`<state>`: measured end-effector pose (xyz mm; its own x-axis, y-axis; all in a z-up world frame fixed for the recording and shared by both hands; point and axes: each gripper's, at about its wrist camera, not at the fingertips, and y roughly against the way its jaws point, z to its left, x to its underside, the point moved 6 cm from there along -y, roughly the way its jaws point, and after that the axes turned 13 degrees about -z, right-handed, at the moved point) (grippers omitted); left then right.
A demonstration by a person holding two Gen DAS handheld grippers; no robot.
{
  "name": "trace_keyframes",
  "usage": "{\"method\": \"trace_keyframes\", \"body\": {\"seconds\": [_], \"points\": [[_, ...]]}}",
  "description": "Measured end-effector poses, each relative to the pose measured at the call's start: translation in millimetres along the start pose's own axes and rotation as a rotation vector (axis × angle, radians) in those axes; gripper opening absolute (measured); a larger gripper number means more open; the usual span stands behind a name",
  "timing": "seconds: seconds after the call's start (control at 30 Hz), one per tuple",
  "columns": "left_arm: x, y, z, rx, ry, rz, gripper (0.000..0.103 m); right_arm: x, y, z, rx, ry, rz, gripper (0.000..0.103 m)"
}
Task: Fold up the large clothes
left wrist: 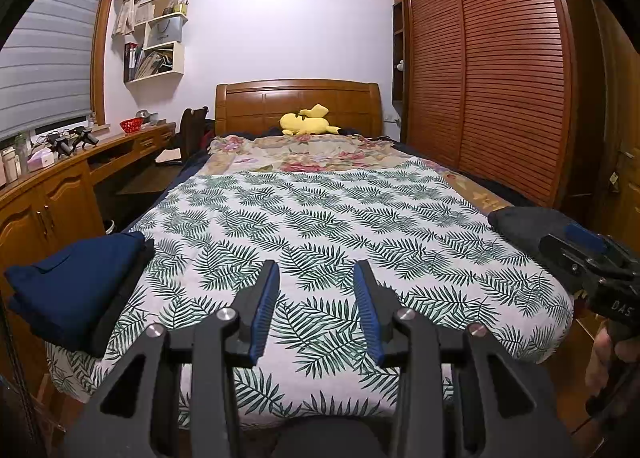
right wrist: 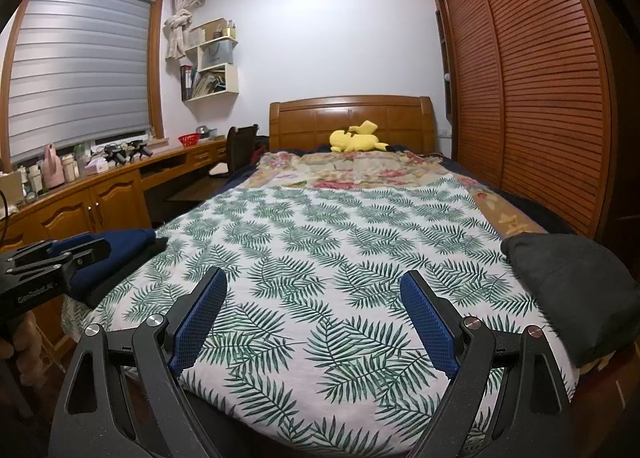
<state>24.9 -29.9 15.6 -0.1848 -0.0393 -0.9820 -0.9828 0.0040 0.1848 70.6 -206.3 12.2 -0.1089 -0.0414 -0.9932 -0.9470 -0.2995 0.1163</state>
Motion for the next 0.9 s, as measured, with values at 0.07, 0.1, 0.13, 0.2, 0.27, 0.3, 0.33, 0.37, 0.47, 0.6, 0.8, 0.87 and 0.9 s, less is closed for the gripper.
{"method": "trace_keyframes", "body": {"seconds": [0.07, 0.1, 0.13, 0.2, 0.27, 0.3, 0.33, 0.37, 0.47, 0.6, 0.8, 0.87, 0.9], "points": [[0.0, -0.1, 0.3, -0.001, -0.001, 0.000, 0.037, 0.0, 0.3, 0.5, -0.001, 0.000, 0.000, 0.090], [0.1, -0.2, 0.0, -0.001, -0.001, 0.000, 0.037, -0.1, -0.1, -1.0, 0.000, 0.001, -0.001, 0.090], [0.2, -0.4, -0.3, 0.000, -0.001, 0.000, 0.037, -0.3, 0.3, 0.0, -0.001, 0.000, -0.001, 0.090], [0.3, -0.4, -0.5, 0.000, -0.002, 0.001, 0.037, -0.2, -0.1, -0.4, 0.000, -0.001, 0.000, 0.090], [-0.5, -0.6, -1.2, 0.001, -0.001, 0.001, 0.037, -0.3, 0.4, 0.3, 0.000, -0.001, 0.000, 0.090], [-0.4, -1.0, -1.9, 0.001, -0.001, 0.001, 0.037, -0.3, 0.0, -1.1, 0.000, 0.000, -0.001, 0.090], [-0.4, -1.1, -1.9, 0.000, -0.001, 0.002, 0.037, -0.4, -0.1, -1.1, -0.001, 0.000, -0.001, 0.090], [-0.4, -0.9, -1.9, 0.000, -0.002, 0.002, 0.037, -0.5, 0.0, -0.8, 0.000, 0.000, -0.001, 0.090], [-0.7, -0.6, -1.8, -0.001, -0.003, 0.000, 0.037, -0.5, 0.0, -0.7, 0.000, -0.001, -0.001, 0.090], [-1.3, -0.9, -2.6, -0.001, -0.002, -0.001, 0.037, -0.7, 0.1, -0.3, -0.001, -0.001, 0.000, 0.090], [-1.4, -1.6, -3.6, 0.001, -0.002, 0.001, 0.037, 0.1, 0.9, 1.6, -0.001, -0.001, -0.001, 0.090], [-1.3, -1.8, -4.8, 0.002, -0.003, 0.001, 0.037, 0.3, 0.7, 1.8, -0.003, -0.001, -0.001, 0.090], [-1.4, -1.8, -4.7, 0.003, -0.002, 0.001, 0.037, 0.3, 0.6, 1.5, -0.002, -0.001, -0.001, 0.090]]}}
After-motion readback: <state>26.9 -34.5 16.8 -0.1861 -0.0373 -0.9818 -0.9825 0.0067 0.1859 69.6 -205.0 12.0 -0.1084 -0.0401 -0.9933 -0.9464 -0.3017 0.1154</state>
